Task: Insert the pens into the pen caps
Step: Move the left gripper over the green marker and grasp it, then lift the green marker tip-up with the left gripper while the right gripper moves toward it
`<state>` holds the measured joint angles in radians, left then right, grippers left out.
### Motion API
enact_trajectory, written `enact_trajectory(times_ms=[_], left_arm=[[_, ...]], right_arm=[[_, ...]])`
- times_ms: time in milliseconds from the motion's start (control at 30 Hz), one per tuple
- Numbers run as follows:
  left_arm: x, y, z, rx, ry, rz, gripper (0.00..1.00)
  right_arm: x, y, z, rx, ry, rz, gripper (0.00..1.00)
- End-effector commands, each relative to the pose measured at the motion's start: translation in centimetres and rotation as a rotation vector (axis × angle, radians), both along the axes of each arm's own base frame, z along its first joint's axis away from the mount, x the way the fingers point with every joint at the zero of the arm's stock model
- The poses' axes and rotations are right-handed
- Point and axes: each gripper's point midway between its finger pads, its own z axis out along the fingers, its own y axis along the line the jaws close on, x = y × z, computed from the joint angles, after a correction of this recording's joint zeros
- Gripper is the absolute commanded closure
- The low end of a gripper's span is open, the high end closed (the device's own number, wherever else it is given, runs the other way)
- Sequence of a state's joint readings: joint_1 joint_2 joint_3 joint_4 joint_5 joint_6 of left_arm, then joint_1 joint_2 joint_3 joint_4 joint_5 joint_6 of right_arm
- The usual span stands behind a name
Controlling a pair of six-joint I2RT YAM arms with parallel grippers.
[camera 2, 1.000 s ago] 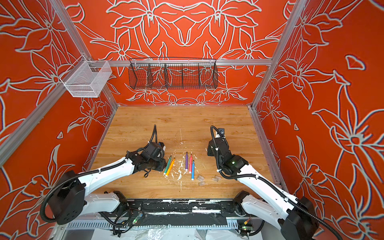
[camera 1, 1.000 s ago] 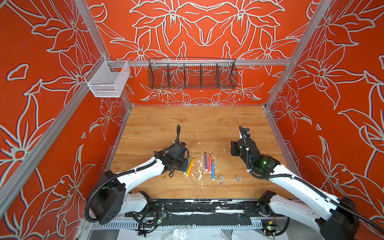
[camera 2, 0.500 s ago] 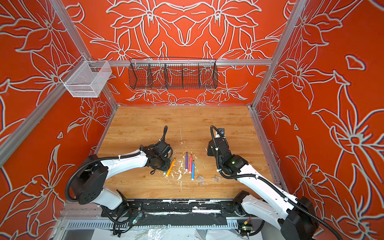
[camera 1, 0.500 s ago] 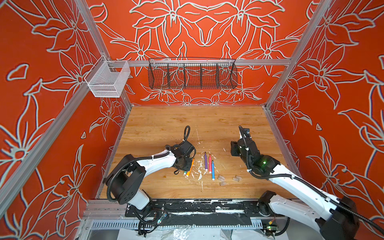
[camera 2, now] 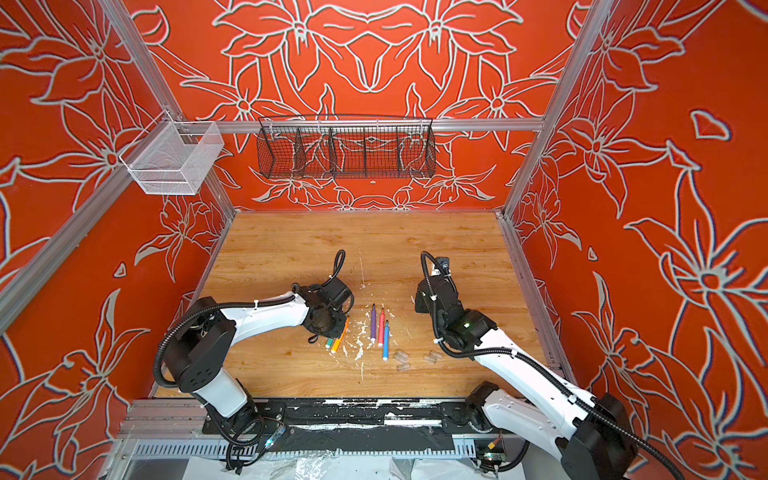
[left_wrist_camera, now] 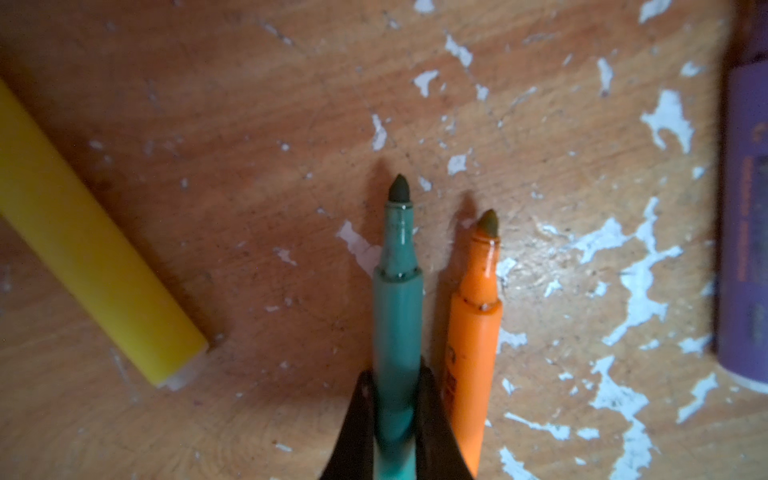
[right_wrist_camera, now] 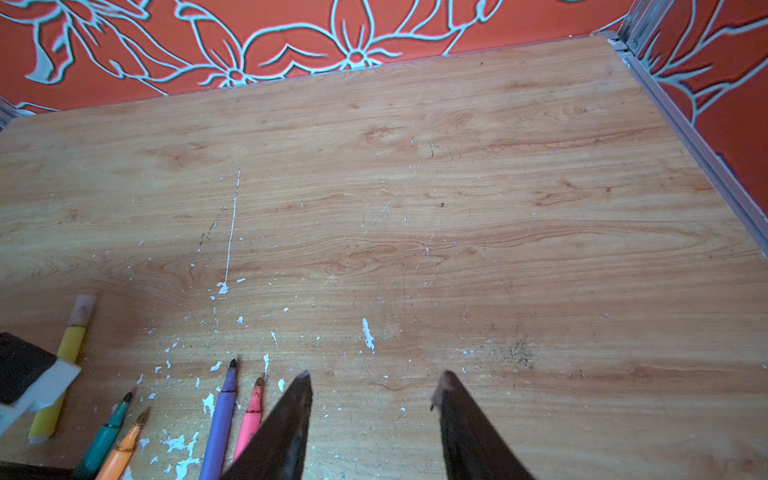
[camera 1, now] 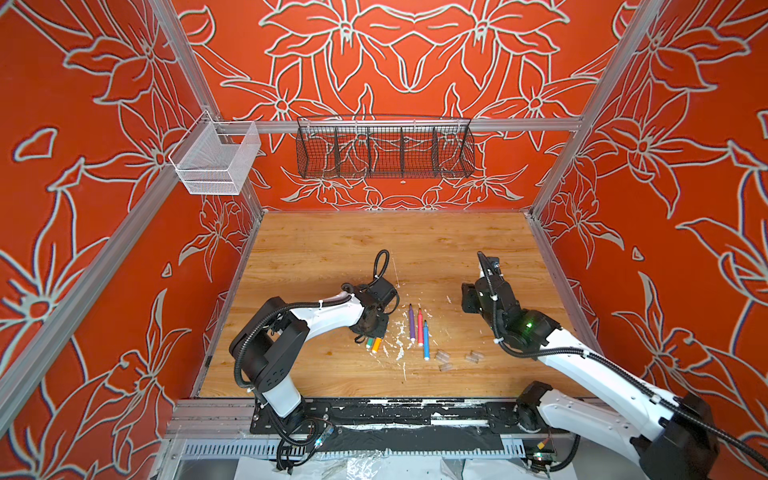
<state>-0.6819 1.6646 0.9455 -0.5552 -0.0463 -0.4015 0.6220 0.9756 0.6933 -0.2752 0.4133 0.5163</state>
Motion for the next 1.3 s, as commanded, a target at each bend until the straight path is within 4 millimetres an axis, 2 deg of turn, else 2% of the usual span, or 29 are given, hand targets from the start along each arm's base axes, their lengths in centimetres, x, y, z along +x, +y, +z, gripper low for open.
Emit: enact_trajectory(times_ms=[0, 100, 200, 300, 400, 467, 533, 567, 633, 700, 733, 867, 1033, 1167, 1267], left_arm=[[-1.3, 1.5, -1.5, 0.074, 0.049, 0.011, 0.93], [-1.0, 1.7, -0.6, 0.078, 0.020, 0.024, 0.99], [0.3, 2.5, 2.1, 0.070, -0.089, 0.081, 1.00], [1.8, 1.9, 6.8, -0.019, -0.202, 0.125, 1.00], [3.8, 1.1, 12.2, -0.124, -0.352, 0.173, 1.00], [5.1, 0.5, 15.2, -0.193, -0.458, 0.183, 1.00], [6.3, 0.0, 17.0, -0.234, -0.558, 0.159, 1.00], [6.8, 0.0, 17.4, -0.231, -0.605, 0.141, 1.00], [7.2, 0.2, 16.8, -0.205, -0.684, 0.082, 1.00], [7.2, 1.1, 15.7, -0.217, -0.728, 0.129, 1.00], [6.8, 0.2, 15.6, -0.273, -0.730, 0.091, 1.00], [5.3, -3.2, 16.0, -0.431, -0.711, -0.070, 1.00], [4.2, -5.0, 16.4, -0.538, -0.688, -0.148, 1.00], [3.5, -6.3, 16.4, -0.578, -0.660, -0.208, 1.00], [3.0, -6.9, 16.5, -0.612, -0.650, -0.236, 1.00]], right_arm=[[0.1, -0.1, 1.6, 0.036, -0.023, -0.011, 0.49], [0.1, -0.1, 1.5, 0.040, -0.023, -0.013, 0.49], [0.2, -0.3, 1.3, 0.055, -0.040, -0.037, 0.51], [0.7, -0.3, 0.3, 0.146, -0.024, -0.088, 0.49], [1.4, 0.7, 0.9, 0.242, -0.005, -0.103, 0.53], [2.0, 1.4, 1.3, 0.279, -0.017, -0.097, 0.56], [2.4, 1.6, 0.4, 0.286, -0.032, -0.091, 0.56], [2.5, 1.6, -0.6, 0.282, -0.033, -0.094, 0.56], [2.3, 1.7, -2.2, 0.279, 0.006, -0.090, 0.56], [2.4, 2.7, -2.2, 0.265, 0.028, -0.029, 0.61], [2.3, 3.1, -2.0, 0.284, 0.038, -0.015, 0.62], [1.8, 6.6, 0.1, 0.386, -0.021, 0.184, 0.62], [0.2, 9.8, 2.6, 0.489, -0.091, 0.376, 0.62], [-1.4, 12.5, 4.6, 0.526, -0.143, 0.526, 0.52], [-2.2, 13.9, 5.1, 0.532, -0.151, 0.590, 0.48]])
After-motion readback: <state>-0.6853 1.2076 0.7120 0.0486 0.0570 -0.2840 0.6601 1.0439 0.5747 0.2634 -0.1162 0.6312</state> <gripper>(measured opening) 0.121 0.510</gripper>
